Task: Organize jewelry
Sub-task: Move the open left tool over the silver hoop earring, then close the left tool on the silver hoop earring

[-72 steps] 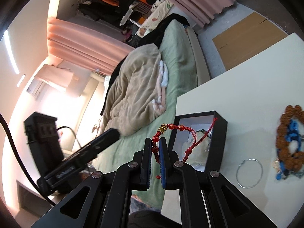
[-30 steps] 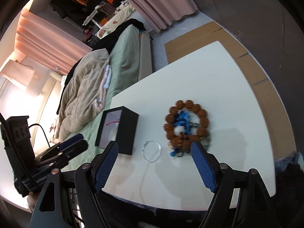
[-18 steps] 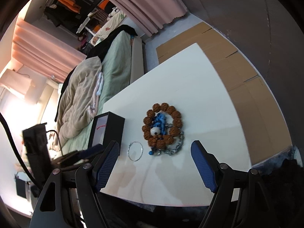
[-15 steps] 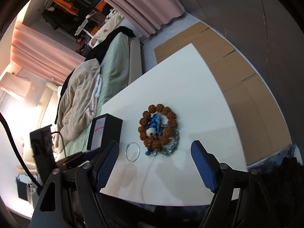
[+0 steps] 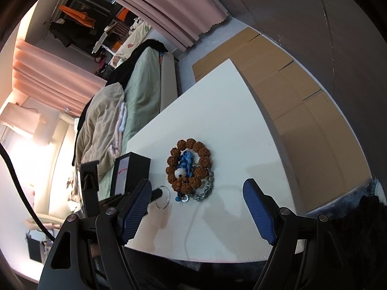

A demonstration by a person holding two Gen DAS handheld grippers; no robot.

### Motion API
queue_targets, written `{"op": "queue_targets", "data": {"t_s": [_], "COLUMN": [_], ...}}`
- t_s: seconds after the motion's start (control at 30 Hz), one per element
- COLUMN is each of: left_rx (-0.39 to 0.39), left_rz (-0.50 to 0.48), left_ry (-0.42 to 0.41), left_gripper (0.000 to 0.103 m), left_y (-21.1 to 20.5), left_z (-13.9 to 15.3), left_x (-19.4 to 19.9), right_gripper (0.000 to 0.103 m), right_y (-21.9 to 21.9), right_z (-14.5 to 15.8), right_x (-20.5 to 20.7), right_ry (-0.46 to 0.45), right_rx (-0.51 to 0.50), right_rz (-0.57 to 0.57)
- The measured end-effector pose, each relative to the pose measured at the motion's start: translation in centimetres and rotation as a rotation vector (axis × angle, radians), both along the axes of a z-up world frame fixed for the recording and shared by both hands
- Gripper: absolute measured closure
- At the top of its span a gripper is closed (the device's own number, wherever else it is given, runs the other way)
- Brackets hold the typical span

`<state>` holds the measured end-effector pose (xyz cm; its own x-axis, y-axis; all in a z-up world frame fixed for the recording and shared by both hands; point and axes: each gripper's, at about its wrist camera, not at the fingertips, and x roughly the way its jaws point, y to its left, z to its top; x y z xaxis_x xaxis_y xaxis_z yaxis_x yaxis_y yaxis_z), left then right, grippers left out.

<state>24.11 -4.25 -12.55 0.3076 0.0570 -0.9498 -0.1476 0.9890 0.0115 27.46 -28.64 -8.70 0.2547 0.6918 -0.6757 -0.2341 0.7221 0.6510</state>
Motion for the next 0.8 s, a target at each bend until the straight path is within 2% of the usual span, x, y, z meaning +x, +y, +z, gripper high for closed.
{"op": "queue_targets", "data": {"t_s": [0.4,0.5,0.6,0.7,0.73,0.8], "left_rx": [0.111,0.065,0.108,0.071,0.005,-0.028], "left_rz": [-0.019,-0.05,-0.064,-0.047,-0.049,-0.054], "left_ry": [0.015,0.049,0.037,0.049,0.053,0.062], "left_gripper": [0.067,0.067,0.067,0.067,0.067,0.067], "left_y": [-1.5,-2.2,-3.0,-2.8,-2.6,-2.8], "left_z": [-0.8,-1.2,-1.3,-1.4,-1.4,-1.4], "left_x": [0.0,-0.7,-1.3,-1.2,-1.2,-1.1], "right_gripper": [0.024,0.024,0.024,0.024,0.024,0.024], "right_y": [0.2,0.3,0.3,0.2,0.2,0.1], "right_z": [0.1,0.2,0.3,0.3,0.4,0.4], "right_x": [-0.1,-0.1,-0.1,-0.2,-0.2,-0.3], "right_ry": [-0.007,-0.011,-0.007,-0.005,-0.005,-0.01], "right_rx": [0.001,0.001,0.001,0.002,0.005,0.005], "right_rz": [0.014,0.015,0.009,0.004,0.004,0.007]}}
